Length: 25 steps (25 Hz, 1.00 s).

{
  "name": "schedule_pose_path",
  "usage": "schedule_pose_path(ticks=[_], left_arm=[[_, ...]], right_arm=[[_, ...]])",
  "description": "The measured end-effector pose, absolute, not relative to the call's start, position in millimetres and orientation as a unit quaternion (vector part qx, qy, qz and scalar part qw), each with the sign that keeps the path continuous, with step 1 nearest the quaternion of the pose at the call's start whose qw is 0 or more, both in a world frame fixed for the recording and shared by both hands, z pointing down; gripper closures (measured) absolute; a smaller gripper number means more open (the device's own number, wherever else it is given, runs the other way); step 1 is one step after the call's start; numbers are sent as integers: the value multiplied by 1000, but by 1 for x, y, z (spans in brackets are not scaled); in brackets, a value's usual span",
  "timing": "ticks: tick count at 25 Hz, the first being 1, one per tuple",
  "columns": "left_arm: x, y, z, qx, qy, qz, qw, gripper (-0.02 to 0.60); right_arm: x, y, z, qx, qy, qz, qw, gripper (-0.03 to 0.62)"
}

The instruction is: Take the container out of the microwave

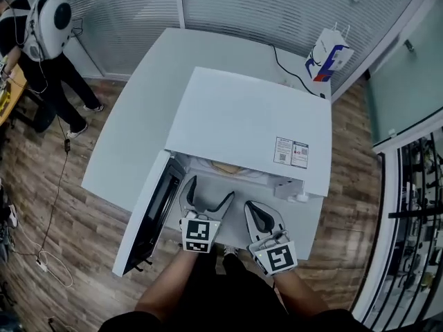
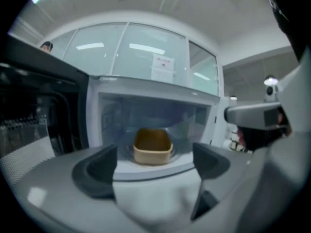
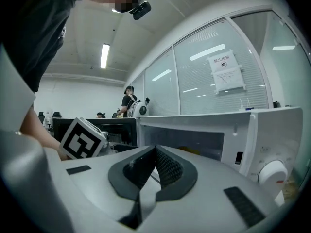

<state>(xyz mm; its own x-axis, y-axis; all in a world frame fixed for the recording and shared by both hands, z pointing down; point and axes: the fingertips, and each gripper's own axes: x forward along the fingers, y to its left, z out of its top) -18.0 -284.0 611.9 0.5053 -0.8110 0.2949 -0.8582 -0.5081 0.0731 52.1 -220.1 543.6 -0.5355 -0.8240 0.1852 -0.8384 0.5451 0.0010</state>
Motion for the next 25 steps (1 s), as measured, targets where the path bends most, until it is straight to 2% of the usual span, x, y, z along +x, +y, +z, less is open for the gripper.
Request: schedule_pose_path(ticks=[2,6,25], left_arm=[[-10,-296,622,860,-484,121,111,76],[2,-315,641,861,-475,145,107,52],[23,-360,664,850,-494,162,85,55]], right_arm=[[57,-223,550,480,-872,51,84,595],[60,-226,558,490,-866,59,85,595],[62,-244,569,501,-860,72,73,595]])
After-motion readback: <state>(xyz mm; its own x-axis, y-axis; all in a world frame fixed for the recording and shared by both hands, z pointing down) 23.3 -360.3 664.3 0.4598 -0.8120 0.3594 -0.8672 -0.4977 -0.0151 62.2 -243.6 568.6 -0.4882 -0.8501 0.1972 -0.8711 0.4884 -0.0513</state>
